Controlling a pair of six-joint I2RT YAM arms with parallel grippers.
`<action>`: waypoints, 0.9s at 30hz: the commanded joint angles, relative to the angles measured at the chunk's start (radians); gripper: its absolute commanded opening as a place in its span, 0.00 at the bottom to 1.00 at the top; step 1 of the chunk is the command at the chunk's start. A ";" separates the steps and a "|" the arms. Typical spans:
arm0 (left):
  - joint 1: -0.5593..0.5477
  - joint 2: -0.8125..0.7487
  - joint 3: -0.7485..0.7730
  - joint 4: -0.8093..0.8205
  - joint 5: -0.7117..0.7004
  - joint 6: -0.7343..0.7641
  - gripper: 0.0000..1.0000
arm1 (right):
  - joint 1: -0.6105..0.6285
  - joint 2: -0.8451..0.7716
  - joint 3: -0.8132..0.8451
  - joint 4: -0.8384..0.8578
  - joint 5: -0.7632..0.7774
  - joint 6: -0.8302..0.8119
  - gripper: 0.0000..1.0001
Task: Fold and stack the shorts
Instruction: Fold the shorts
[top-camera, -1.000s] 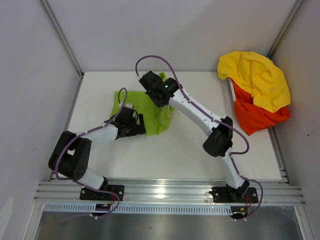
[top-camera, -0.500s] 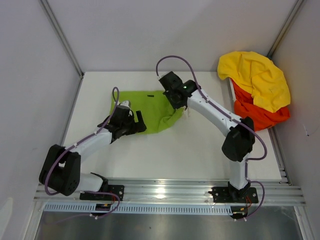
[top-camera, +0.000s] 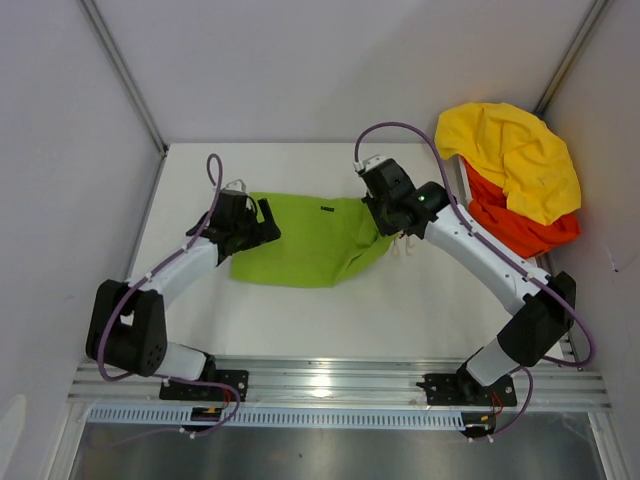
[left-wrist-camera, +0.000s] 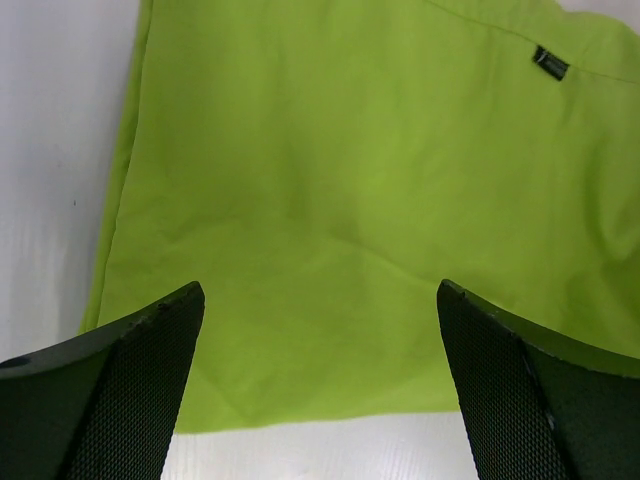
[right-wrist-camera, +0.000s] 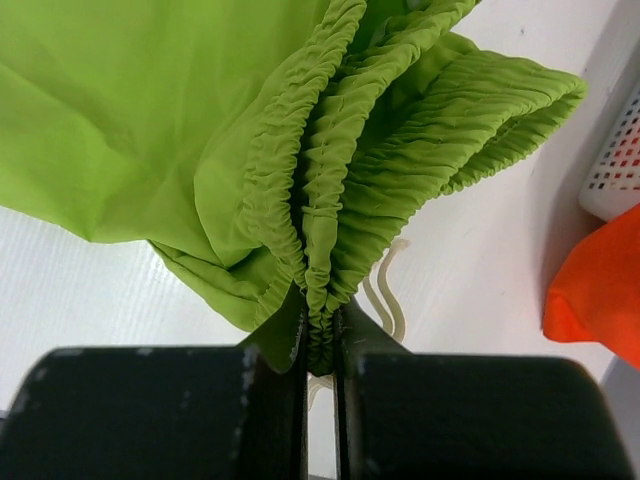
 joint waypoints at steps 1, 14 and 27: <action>0.007 0.066 0.040 0.037 -0.002 -0.004 0.99 | -0.018 -0.050 -0.013 0.014 0.006 0.012 0.03; 0.007 0.174 -0.064 0.199 0.016 -0.047 0.98 | -0.102 -0.072 -0.022 -0.041 0.009 -0.016 0.04; -0.071 0.163 -0.159 0.299 0.072 -0.110 0.97 | -0.027 0.023 0.151 -0.070 -0.016 -0.058 0.05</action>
